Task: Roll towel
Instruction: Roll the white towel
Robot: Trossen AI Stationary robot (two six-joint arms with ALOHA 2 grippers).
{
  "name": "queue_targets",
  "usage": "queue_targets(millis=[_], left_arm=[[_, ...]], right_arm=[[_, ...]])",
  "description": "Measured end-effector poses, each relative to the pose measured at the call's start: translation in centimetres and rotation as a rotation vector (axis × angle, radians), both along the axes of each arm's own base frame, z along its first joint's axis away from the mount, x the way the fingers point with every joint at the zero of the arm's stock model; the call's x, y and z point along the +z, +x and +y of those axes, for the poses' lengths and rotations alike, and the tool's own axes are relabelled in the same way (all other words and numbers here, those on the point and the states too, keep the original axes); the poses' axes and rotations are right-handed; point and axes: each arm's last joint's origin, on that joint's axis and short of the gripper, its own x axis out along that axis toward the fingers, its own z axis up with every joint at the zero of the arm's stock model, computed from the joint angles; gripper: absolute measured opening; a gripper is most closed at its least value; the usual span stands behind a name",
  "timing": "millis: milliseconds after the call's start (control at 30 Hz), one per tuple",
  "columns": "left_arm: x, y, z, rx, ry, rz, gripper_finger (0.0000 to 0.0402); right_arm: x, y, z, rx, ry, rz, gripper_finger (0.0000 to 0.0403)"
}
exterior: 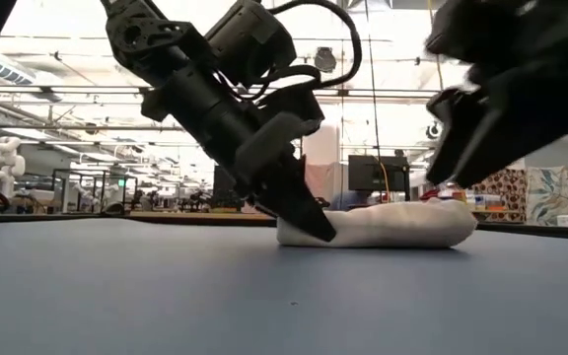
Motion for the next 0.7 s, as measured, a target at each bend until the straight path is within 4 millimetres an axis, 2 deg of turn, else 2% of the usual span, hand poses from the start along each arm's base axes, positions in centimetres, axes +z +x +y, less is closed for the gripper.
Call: queue_targets(millis=[133,267,500,700], left_arm=[[0.4,0.1,0.3,0.009,-0.209,0.020,0.0070],[0.5,0.1,0.1,-0.023,-0.352,0.039,0.0078],[0.5,0.2,0.4,-0.015,-0.397,0.049,0.0082],[0.5,0.2,0.4,-0.016,-0.420,0.057,0.0083]], right_arm=[[-0.7,-1.2,2.3,-0.005,-0.152,-0.061,0.0245],[-1.5,-1.5,3.3,-0.015,-0.212,-0.088,0.0256],[-4.1,-0.9,3.5,0.007,-0.195,0.000,0.0244],[-5.1,0.1,3.1,-0.036,-0.208,-0.024,0.0229]])
